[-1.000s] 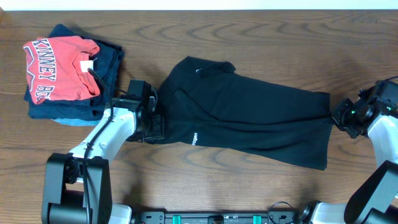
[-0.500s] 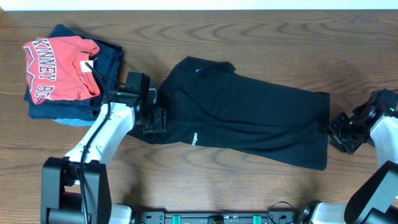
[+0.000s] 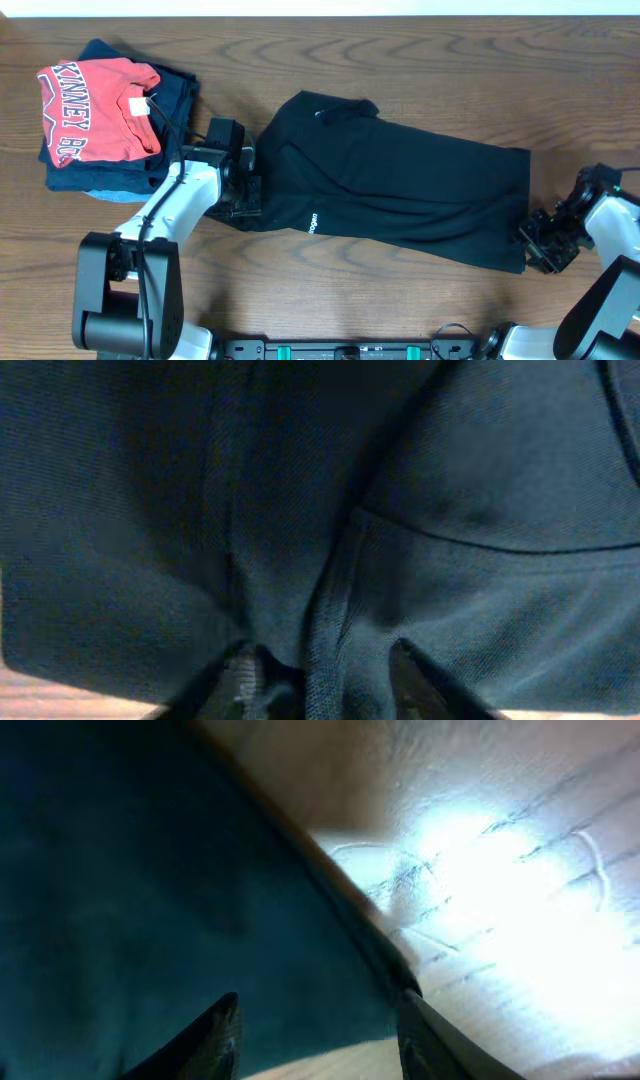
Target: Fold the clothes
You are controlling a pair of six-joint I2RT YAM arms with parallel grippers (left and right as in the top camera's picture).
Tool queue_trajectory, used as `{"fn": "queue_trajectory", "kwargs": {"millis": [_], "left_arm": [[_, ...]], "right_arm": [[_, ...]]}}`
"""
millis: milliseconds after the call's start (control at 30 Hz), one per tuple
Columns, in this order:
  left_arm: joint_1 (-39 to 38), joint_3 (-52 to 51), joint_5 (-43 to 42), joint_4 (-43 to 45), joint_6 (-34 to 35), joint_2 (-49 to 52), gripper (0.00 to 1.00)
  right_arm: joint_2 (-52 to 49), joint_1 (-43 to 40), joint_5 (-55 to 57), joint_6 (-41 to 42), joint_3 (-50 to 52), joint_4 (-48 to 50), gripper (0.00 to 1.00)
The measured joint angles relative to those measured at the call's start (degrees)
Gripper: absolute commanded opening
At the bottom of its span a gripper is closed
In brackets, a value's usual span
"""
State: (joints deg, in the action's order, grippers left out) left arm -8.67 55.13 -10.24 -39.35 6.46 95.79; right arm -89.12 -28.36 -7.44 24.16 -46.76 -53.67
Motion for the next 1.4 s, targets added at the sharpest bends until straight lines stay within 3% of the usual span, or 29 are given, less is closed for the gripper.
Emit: {"fn": "queue_trajectory", "kwargs": {"millis": [33, 100, 233, 367, 667, 833, 1100, 1333, 1400], "left_arm": [[0.0, -0.02, 0.0, -0.02, -0.35, 0.02, 0.06], [0.0, -0.04, 0.17, -0.02, -0.9, 0.04, 0.06], [0.96, -0.04, 0.17, -0.17, -1.33, 0.04, 0.06], [3.41, 0.37, -0.04, -2.91, -1.44, 0.04, 0.07], [4.68, 5.05, -6.97, -8.79, -2.34, -1.97, 0.59], [2.49, 5.03, -7.67, -8.22, -3.52, -2.05, 0.68], [0.87, 1.6, -6.29, -1.29, -4.0, -2.03, 0.66], [-1.97, -0.7, -5.9, 1.38, -7.02, -1.92, 0.32], [-2.05, -0.81, -5.22, 1.25, -7.37, -1.92, 0.3]], "right_arm": [[0.0, 0.0, 0.07, 0.04, 0.61, 0.5, 0.47], [0.0, 0.0, 0.24, 0.17, 2.32, 1.81, 0.43], [0.07, 0.0, 1.18, 0.66, 4.98, 3.96, 0.12], [0.46, -0.22, 2.32, 2.14, 5.27, 4.46, 0.02], [0.59, -0.22, 2.6, 1.86, 5.25, 4.46, 0.03], [0.59, -0.22, 2.62, 1.27, 5.25, 4.48, 0.04], [0.59, -0.22, 2.6, 1.03, 5.25, 4.52, 0.04], [0.59, -0.22, 2.6, 1.03, 5.25, 4.5, 0.04], [0.59, -0.22, 2.6, 1.03, 5.25, 4.5, 0.04]]}}
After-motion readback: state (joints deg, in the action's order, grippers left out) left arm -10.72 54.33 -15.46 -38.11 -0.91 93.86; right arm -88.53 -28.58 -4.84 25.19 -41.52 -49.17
